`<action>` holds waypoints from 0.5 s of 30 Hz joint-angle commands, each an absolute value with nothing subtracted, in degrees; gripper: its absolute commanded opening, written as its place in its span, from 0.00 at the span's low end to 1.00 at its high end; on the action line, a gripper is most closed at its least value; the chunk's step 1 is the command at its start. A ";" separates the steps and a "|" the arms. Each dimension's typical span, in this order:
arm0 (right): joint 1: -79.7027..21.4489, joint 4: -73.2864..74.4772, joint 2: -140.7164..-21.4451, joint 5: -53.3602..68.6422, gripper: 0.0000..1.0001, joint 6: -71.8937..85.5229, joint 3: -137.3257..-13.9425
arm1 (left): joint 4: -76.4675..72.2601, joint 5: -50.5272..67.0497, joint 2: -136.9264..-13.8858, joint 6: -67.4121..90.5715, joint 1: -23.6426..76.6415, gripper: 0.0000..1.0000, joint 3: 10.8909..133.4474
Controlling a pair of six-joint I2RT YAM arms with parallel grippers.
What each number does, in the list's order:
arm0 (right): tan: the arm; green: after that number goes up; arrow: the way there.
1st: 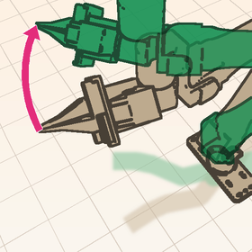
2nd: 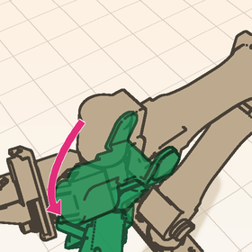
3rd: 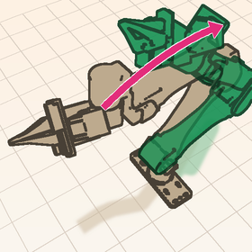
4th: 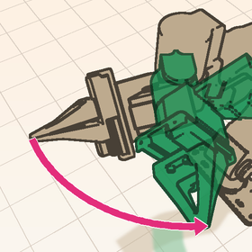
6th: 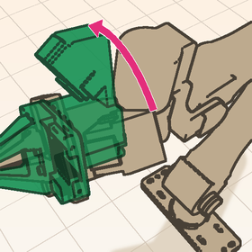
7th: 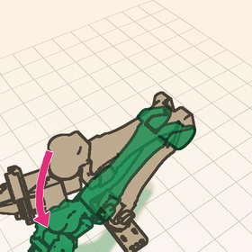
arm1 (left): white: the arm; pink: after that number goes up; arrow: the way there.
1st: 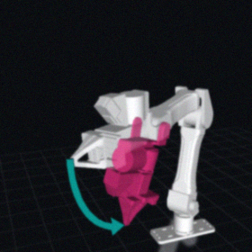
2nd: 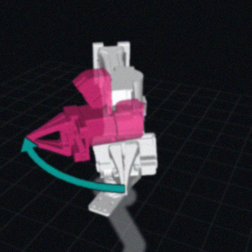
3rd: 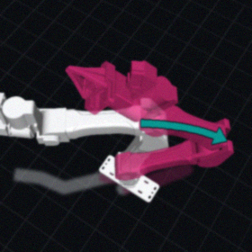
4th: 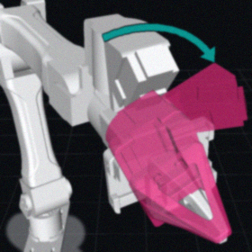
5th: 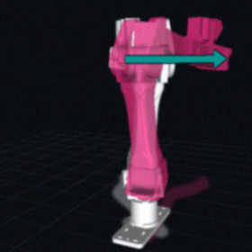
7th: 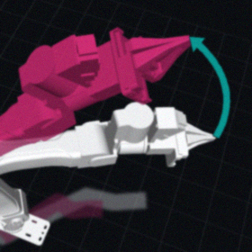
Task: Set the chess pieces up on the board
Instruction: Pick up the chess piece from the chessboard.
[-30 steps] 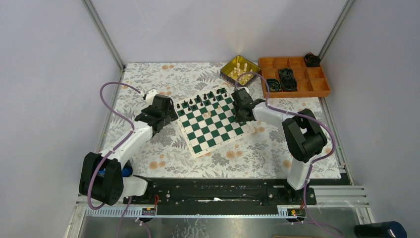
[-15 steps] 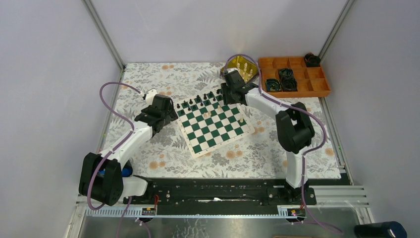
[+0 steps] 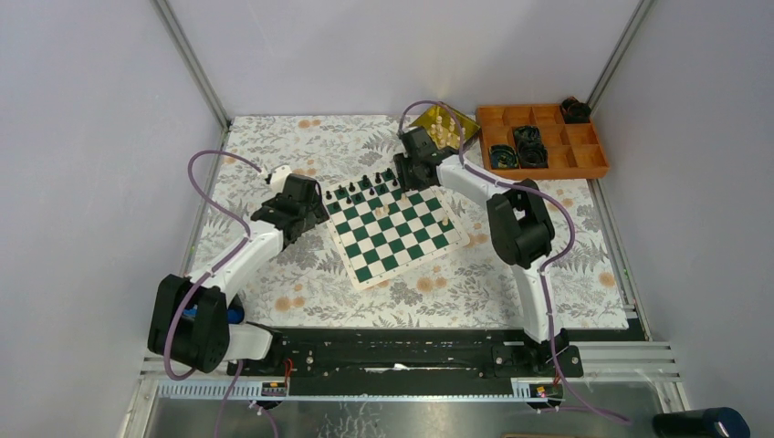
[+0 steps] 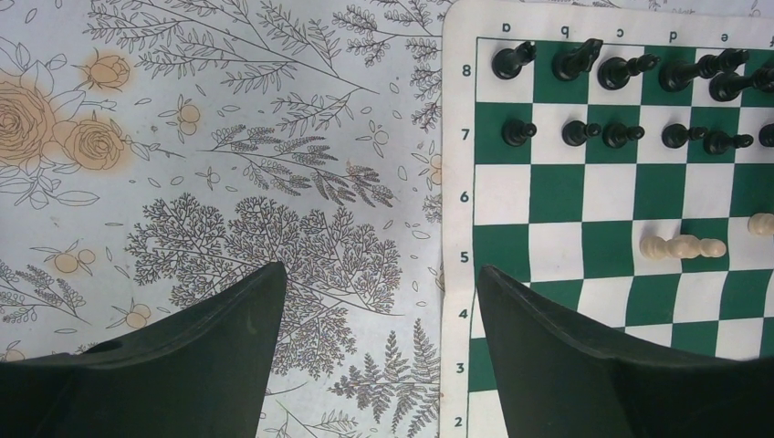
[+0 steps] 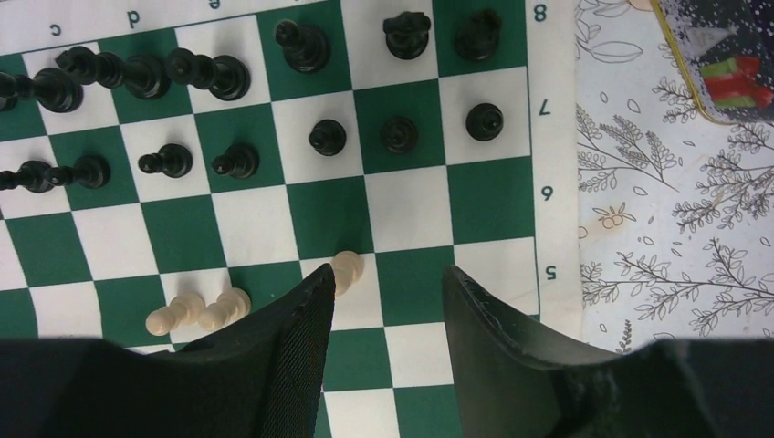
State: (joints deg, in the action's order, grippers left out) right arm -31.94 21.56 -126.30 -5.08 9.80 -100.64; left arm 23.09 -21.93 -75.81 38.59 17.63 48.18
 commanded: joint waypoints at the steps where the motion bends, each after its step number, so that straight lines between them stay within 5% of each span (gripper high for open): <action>1: -33.26 22.54 -127.19 -3.46 0.54 8.66 -104.41 | 21.61 -23.38 -76.65 37.36 18.02 0.84 50.24; 15: -34.54 23.95 -129.55 -2.93 0.52 8.70 -105.91 | 21.03 -23.55 -77.75 37.03 17.79 0.85 50.36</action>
